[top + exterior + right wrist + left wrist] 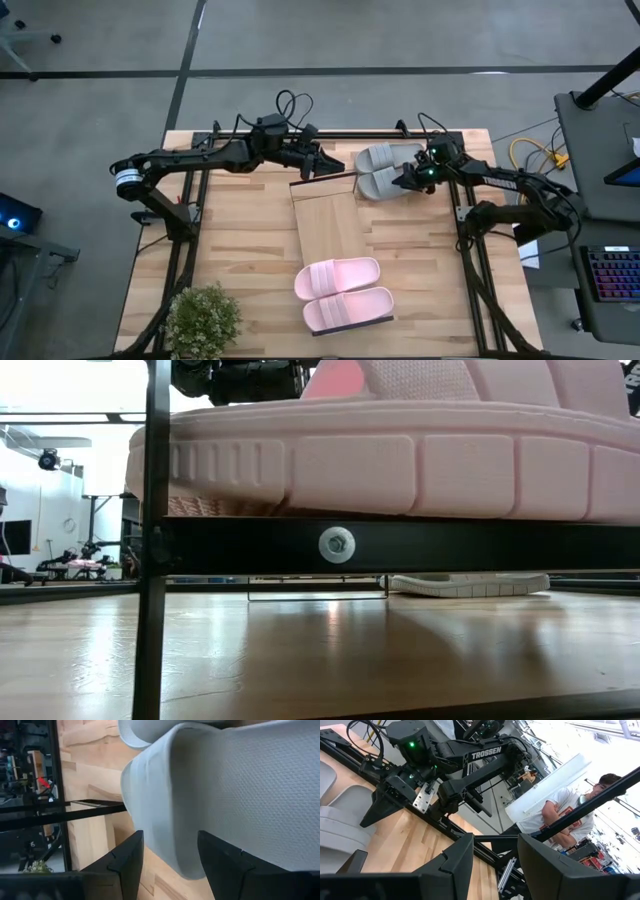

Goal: Pick and place slides into the shelf
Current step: Put the bottom gray slide on the shelf

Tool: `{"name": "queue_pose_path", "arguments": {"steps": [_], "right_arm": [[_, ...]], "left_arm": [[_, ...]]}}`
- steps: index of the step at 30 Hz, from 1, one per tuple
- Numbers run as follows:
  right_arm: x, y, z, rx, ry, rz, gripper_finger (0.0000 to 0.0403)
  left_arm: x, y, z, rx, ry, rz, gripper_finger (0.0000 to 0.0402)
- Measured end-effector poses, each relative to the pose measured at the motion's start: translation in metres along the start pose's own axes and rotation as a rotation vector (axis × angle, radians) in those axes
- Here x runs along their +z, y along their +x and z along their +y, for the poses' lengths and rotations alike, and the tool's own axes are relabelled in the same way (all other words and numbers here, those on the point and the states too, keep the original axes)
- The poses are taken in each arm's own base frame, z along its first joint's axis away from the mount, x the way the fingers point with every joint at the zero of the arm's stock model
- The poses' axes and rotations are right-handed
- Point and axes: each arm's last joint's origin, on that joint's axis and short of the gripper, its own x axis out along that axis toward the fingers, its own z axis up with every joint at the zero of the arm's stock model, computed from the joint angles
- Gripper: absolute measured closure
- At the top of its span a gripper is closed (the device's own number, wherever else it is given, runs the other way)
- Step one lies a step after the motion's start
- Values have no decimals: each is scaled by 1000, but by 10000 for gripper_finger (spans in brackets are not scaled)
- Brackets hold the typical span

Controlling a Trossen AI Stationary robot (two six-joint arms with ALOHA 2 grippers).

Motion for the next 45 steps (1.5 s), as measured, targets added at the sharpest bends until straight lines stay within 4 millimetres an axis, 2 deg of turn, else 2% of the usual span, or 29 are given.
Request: {"name": "queue_pose_path", "arguments": {"steps": [11,18,29,45], "right_arm": [[-2,16,0,4,3,51,268],[-2,16,1,11,2,49,300],[-2,14,3,18,36,43,388],[0,-1,21,83,40,-9,393]], "left_arm": [[0,0,0,-6,1,5,262],[0,0,0,-6,1,5,262],[0,0,0,-6,1,5,262],[0,0,0,-17,10,16,262]]}}
